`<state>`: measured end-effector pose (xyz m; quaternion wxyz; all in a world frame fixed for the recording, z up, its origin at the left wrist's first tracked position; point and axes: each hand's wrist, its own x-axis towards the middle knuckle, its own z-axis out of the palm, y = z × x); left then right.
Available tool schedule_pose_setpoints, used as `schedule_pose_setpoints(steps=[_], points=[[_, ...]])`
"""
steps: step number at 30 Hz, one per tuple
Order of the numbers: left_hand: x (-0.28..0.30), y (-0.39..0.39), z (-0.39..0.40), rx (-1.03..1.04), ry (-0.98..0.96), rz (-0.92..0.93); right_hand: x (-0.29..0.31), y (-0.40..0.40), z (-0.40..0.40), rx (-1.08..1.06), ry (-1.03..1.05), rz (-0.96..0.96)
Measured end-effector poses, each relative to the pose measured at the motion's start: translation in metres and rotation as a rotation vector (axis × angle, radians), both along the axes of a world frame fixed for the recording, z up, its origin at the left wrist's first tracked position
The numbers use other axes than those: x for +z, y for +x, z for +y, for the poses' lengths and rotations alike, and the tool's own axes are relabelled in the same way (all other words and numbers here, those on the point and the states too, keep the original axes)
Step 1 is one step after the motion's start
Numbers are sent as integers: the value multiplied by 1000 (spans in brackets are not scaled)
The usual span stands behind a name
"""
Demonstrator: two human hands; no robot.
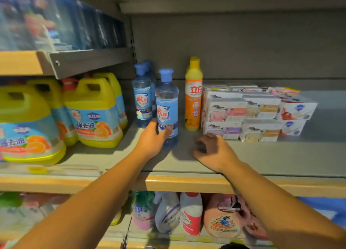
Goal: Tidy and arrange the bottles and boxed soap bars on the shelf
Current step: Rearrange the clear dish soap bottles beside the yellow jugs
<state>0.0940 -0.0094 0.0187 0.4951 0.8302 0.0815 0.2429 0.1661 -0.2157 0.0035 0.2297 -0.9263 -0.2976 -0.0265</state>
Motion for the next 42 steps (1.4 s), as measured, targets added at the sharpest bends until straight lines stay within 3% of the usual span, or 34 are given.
schedule_pose_setpoints(steps=[2, 5, 8, 12, 16, 21, 28, 34, 42], points=[[1, -19, 1, -65, -16, -6, 2, 2, 2, 13, 114, 60], [1, -42, 4, -183, -78, -32, 20, -3, 15, 50, 455, 154], [1, -58, 5, -230, -99, -44, 57, -15, 39, 228, 798, 351], [-2, -70, 0, -227, -74, -71, 90, -38, 71, 470, 862, 464], [-5, -75, 0, -151, -58, -104, 94, -46, 92, 370, 946, 378], [-8, -78, 2, -158, -77, -134, 85, -34, 92, 331, 1178, 644], [-10, -82, 7, -209, -233, -219, 62, -6, 98, 38, 1247, 878], [-11, -84, 14, -171, -322, -253, 34, -1, 106, -36, 1171, 1156], [-11, -83, 14, -149, -397, -267, 29, -2, 110, -58, 1143, 1198]])
